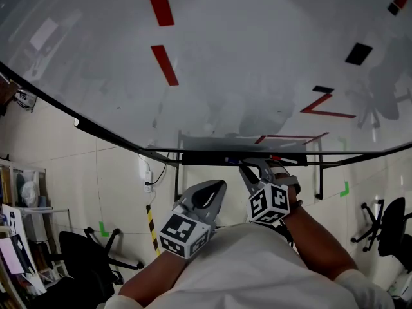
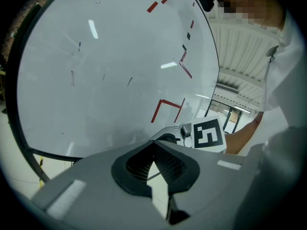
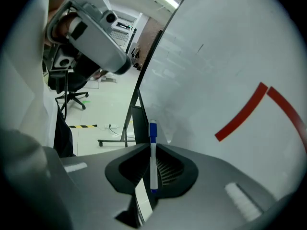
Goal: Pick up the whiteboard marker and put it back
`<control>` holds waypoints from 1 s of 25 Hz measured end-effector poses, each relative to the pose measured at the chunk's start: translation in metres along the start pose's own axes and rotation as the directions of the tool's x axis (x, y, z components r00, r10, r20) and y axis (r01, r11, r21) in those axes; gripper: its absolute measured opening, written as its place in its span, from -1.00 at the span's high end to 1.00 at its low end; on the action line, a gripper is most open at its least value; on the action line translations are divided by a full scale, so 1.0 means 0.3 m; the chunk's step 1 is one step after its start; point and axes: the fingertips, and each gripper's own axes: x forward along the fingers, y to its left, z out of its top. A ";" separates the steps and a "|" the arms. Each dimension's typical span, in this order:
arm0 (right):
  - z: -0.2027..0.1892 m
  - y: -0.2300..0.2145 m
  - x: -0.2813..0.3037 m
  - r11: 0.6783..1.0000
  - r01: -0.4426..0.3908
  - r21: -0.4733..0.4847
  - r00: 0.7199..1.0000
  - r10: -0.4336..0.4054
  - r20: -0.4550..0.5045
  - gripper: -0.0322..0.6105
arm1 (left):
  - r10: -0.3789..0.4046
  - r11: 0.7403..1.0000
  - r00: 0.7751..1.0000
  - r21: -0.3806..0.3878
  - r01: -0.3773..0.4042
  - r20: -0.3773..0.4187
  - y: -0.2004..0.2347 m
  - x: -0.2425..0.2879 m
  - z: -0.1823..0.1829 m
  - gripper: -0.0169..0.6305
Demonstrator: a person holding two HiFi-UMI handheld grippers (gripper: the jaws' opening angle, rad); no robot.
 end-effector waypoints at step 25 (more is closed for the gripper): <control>-0.027 0.049 0.184 0.965 -0.011 -0.264 0.987 -0.032 -0.157 0.78 | 0.043 0.998 0.999 -0.037 -0.043 0.004 0.042 -0.034 -0.021 0.90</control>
